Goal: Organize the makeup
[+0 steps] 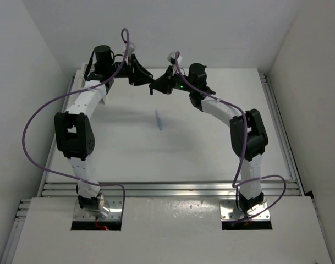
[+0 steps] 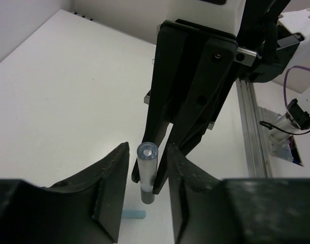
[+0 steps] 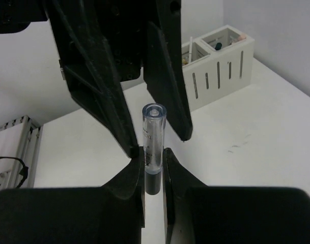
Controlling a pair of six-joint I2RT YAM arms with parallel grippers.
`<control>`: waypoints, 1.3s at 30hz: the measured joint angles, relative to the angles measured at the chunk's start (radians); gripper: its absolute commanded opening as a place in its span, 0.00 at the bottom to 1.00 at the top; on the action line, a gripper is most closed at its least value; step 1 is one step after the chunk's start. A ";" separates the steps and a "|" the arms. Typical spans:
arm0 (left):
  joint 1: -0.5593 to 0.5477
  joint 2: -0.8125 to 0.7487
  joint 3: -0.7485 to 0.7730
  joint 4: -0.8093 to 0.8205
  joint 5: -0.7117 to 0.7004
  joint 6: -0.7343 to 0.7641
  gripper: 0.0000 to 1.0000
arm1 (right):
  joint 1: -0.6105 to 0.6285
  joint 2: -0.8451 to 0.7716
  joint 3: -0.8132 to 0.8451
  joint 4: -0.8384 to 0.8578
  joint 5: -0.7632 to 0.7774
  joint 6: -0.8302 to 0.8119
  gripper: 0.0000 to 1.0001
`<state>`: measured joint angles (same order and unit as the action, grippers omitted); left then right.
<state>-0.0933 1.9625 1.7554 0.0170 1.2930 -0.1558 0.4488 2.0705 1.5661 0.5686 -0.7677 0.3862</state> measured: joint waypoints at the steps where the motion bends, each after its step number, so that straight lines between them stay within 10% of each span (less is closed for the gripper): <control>1: -0.002 0.000 0.000 0.002 0.001 -0.006 0.34 | 0.002 -0.002 -0.002 0.002 -0.001 0.002 0.00; 6: -0.005 0.001 -0.001 0.008 0.006 -0.018 0.01 | 0.005 -0.002 -0.002 0.008 0.007 0.008 0.00; 9: -0.005 0.001 -0.001 0.006 0.008 -0.014 0.00 | 0.005 -0.002 -0.003 0.007 0.008 0.011 0.00; 15: 0.008 0.003 0.002 0.003 -0.003 -0.009 0.00 | 0.008 -0.002 -0.007 -0.002 0.031 0.012 0.86; 18: 0.040 0.029 0.058 -0.005 -0.026 -0.001 0.00 | 0.006 -0.006 -0.033 -0.022 0.087 0.002 1.00; 28: 0.319 0.201 0.283 0.091 -0.491 0.185 0.00 | 0.005 -0.034 -0.098 -0.236 0.354 -0.084 1.00; 39: 0.341 0.426 0.311 0.254 -0.799 0.370 0.00 | 0.010 -0.072 -0.166 -0.492 0.463 -0.202 1.00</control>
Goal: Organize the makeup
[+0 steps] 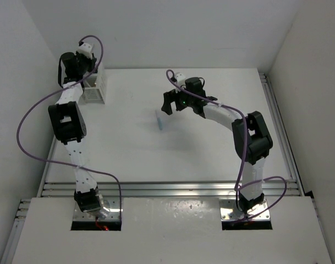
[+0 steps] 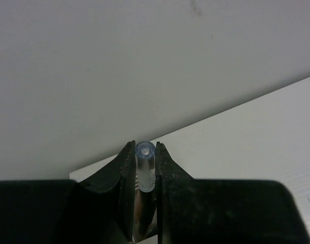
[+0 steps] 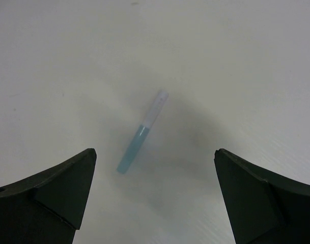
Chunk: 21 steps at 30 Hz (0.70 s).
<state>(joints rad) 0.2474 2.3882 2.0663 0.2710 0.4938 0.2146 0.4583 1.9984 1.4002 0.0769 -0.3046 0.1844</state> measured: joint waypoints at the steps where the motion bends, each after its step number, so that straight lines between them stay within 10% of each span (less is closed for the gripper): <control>1: 0.002 0.007 -0.011 0.012 -0.013 0.005 0.00 | 0.001 0.000 0.000 -0.014 0.010 -0.003 1.00; 6: 0.021 0.019 -0.028 0.042 -0.047 0.009 0.23 | 0.002 -0.002 0.000 -0.066 0.043 -0.018 1.00; 7: 0.027 0.019 -0.028 0.059 -0.050 0.010 0.46 | 0.002 -0.002 0.000 -0.072 0.045 -0.020 1.00; 10: 0.042 0.019 -0.028 0.087 -0.039 0.005 0.74 | 0.002 -0.008 0.000 -0.102 0.052 -0.025 1.00; 21: -0.078 -0.240 -0.176 -0.152 0.004 0.058 0.71 | 0.002 -0.159 -0.037 -0.294 0.247 -0.017 1.00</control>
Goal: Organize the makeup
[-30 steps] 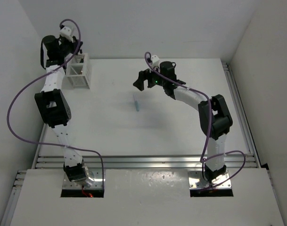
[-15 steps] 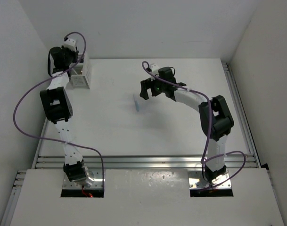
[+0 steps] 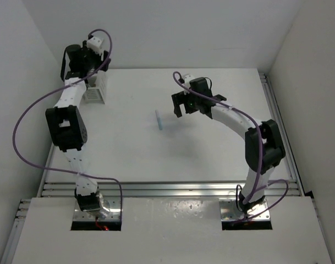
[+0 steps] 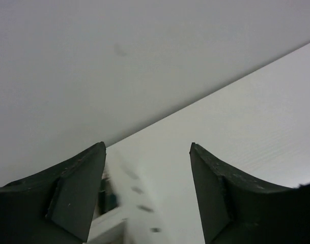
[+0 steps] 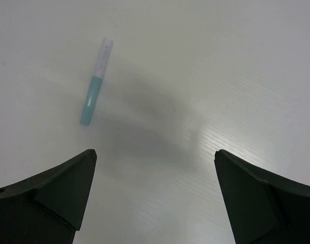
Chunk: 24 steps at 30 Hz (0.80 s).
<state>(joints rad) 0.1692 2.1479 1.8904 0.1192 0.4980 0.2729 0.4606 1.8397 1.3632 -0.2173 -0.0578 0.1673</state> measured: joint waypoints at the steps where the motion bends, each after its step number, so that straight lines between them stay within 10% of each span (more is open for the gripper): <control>1: -0.035 -0.029 0.014 -0.048 -0.023 -0.027 0.71 | 0.000 -0.019 -0.012 -0.014 0.029 0.003 1.00; 13: -0.600 -0.190 -0.297 -0.395 -0.386 -0.362 0.77 | -0.032 -0.246 -0.331 -0.144 0.198 0.058 1.00; 24: -0.687 -0.004 -0.267 -0.530 -0.708 -0.652 0.61 | -0.109 -0.376 -0.456 -0.193 0.215 0.075 1.00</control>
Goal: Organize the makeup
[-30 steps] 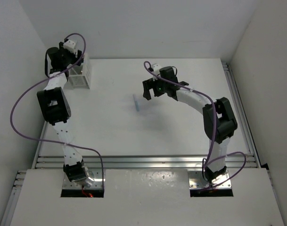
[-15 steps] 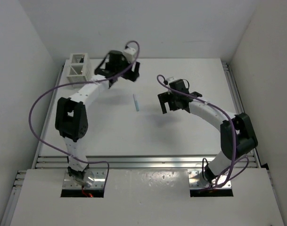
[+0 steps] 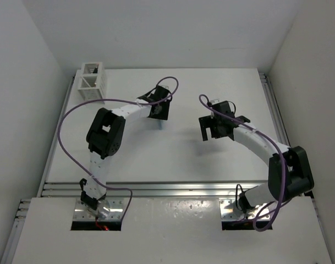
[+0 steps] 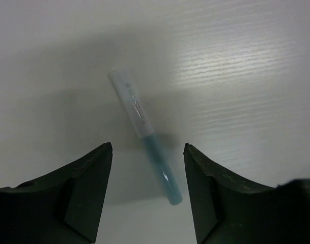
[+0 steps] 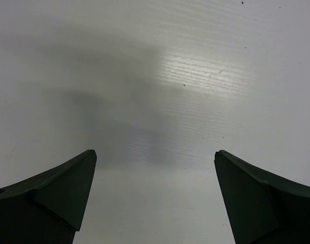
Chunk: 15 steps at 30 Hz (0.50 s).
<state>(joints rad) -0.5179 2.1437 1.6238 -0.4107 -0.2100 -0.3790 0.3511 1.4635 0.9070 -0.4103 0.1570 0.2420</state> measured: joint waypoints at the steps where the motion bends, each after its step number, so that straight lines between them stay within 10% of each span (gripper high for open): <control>1: -0.003 0.009 0.005 0.000 -0.014 -0.010 0.60 | -0.001 -0.007 -0.006 -0.001 0.000 -0.003 1.00; 15: 0.015 0.086 0.058 0.005 -0.038 -0.097 0.00 | -0.063 -0.036 -0.044 -0.013 -0.005 -0.044 1.00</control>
<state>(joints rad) -0.5026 2.2295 1.6821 -0.4061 -0.2481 -0.4755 0.2882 1.4277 0.8627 -0.4232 0.1520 0.1978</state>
